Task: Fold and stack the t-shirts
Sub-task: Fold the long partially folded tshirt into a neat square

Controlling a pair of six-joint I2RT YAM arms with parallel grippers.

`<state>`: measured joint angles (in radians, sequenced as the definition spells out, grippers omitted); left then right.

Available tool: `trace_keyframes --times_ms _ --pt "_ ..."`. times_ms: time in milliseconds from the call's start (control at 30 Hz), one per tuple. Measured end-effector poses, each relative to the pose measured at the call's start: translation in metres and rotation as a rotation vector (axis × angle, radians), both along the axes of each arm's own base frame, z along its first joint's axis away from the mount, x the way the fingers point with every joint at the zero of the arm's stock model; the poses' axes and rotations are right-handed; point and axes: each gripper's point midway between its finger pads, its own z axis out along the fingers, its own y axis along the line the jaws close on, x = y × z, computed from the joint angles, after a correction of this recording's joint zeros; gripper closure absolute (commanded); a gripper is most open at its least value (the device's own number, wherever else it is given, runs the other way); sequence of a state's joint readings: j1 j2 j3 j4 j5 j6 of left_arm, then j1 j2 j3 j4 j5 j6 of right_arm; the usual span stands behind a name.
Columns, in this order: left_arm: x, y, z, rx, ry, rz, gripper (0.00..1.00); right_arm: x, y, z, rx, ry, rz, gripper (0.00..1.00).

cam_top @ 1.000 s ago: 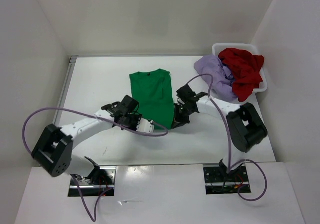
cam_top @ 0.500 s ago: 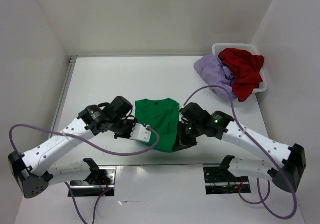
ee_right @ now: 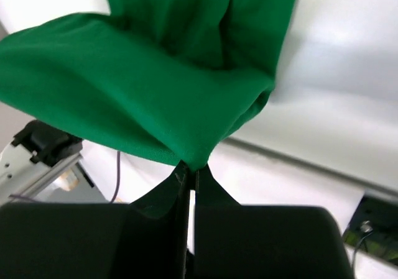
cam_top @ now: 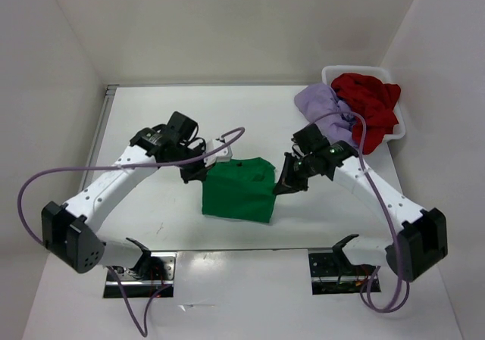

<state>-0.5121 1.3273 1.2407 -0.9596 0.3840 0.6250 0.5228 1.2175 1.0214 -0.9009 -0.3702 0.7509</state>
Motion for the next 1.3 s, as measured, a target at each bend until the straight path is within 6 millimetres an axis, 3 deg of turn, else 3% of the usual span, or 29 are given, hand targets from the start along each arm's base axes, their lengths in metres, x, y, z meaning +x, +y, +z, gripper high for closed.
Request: trace_keyframes --times_ms 300,467,633,667,767,867,1000,1100,1167,1200,1233,1300 --pt "0.067 -0.009 -0.022 -0.028 -0.003 0.143 1.0 0.063 -0.008 -0.032 -0.05 -0.004 0.017 1.0" --pt "0.088 -0.008 -0.031 -0.02 -0.035 0.18 1.0 0.095 -0.011 -0.046 -0.047 -0.006 0.004 1.0" --pt "0.106 -0.011 -0.037 -0.035 -0.063 0.229 0.91 0.119 -0.015 -0.064 -0.034 0.006 -0.005 0.98" --pt "0.109 -0.012 -0.04 -0.036 -0.061 0.234 0.88 0.122 -0.016 -0.068 -0.035 0.013 -0.01 0.85" --pt "0.117 -0.014 -0.054 -0.026 -0.05 0.253 0.83 0.132 -0.02 -0.079 -0.04 0.023 -0.022 0.67" --pt "0.126 -0.012 -0.07 0.002 -0.042 0.279 0.81 0.145 -0.021 -0.086 -0.04 0.014 -0.025 0.58" --pt "0.139 -0.003 -0.094 0.048 -0.02 0.343 0.83 0.173 -0.017 -0.087 -0.033 -0.03 -0.028 0.6" --pt "0.148 0.015 -0.112 0.082 0.008 0.419 0.83 0.193 -0.019 -0.079 -0.034 -0.089 -0.04 0.6" --pt "0.153 0.027 -0.115 0.094 0.015 0.467 0.72 0.206 -0.023 -0.069 -0.041 -0.142 -0.051 0.63" --pt "0.156 0.032 -0.115 0.098 0.011 0.484 0.59 0.211 -0.024 -0.064 -0.045 -0.172 -0.052 0.66" --pt "0.159 0.036 -0.115 0.101 0.002 0.498 0.51 0.213 -0.026 -0.06 -0.049 -0.192 -0.053 0.76" --pt "0.163 0.04 -0.114 0.099 -0.005 0.53 0.48 0.212 -0.028 -0.052 -0.052 -0.228 -0.049 0.88"
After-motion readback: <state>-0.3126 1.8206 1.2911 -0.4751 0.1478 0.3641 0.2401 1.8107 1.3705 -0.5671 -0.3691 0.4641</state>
